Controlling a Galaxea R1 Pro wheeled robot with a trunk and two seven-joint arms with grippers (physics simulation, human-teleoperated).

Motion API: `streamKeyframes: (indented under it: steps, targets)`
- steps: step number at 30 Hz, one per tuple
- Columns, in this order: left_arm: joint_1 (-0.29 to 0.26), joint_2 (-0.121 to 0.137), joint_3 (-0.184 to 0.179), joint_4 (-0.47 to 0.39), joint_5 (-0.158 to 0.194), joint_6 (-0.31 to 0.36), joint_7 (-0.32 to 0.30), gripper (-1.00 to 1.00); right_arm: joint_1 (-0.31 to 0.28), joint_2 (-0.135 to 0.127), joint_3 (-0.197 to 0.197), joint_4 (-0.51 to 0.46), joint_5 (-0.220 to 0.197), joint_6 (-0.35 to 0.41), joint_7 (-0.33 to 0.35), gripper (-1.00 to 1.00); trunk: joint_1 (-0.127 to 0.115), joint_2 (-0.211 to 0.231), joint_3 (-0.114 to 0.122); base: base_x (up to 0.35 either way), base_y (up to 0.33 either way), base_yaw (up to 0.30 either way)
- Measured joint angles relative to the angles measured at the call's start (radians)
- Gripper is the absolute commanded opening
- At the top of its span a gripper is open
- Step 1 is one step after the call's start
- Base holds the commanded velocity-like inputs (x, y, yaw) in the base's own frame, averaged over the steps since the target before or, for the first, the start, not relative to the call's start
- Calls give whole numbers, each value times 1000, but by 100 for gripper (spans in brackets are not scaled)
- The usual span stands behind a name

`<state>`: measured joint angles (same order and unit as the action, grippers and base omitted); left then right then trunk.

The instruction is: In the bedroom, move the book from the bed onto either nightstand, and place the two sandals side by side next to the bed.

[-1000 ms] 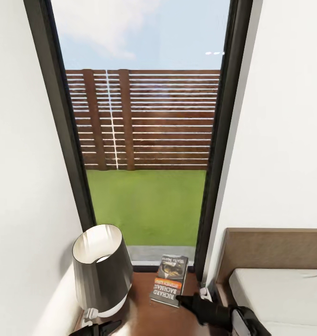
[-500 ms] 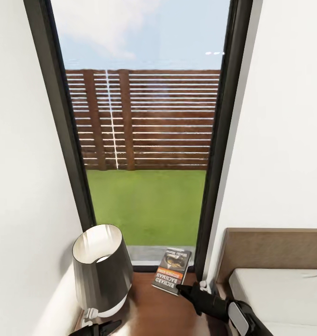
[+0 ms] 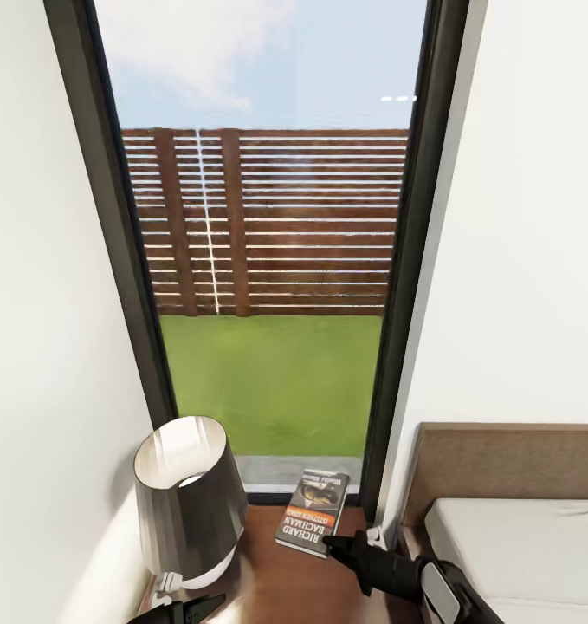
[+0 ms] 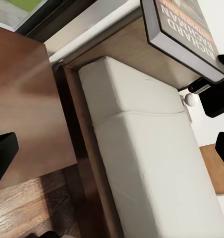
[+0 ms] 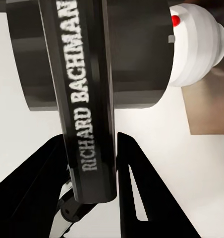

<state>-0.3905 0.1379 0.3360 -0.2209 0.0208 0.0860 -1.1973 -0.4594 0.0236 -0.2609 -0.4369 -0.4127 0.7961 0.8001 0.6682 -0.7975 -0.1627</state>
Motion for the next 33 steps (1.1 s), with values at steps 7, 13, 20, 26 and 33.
streamKeyframes:
  steps: [7, 13, 20, 26, 33]
  targets:
    - [0, 0, 0, 0, 0, 0, 0, 100, 0, 0, 0, 0, 0, 0, 0, -100, 27, -49, -22, 0, 0, 0]
    - [0, 0, 0, 0, 0, 1, 0, 100, 0, 0, 0, 0, 0, 0, 0, -100, 50, -91, -41, 0, 0, 0]
    - [0, 0, -1, 0, 0, 1, 0, 100, 0, 0, 1, 0, 0, -1, 0, -100, 77, -140, -63, 0, 0, 0]
    - [0, 0, -1, 0, 0, 1, 0, 100, 0, 4, 1, 5, 1, -3, 0, -100, 100, -182, -82, 0, 0, 0]
    - [0, 0, -1, 0, 0, 1, 0, 100, 0, 15, 1, 53, 7, -8, -1, -100, 127, -231, -104, 0, 0, 0]
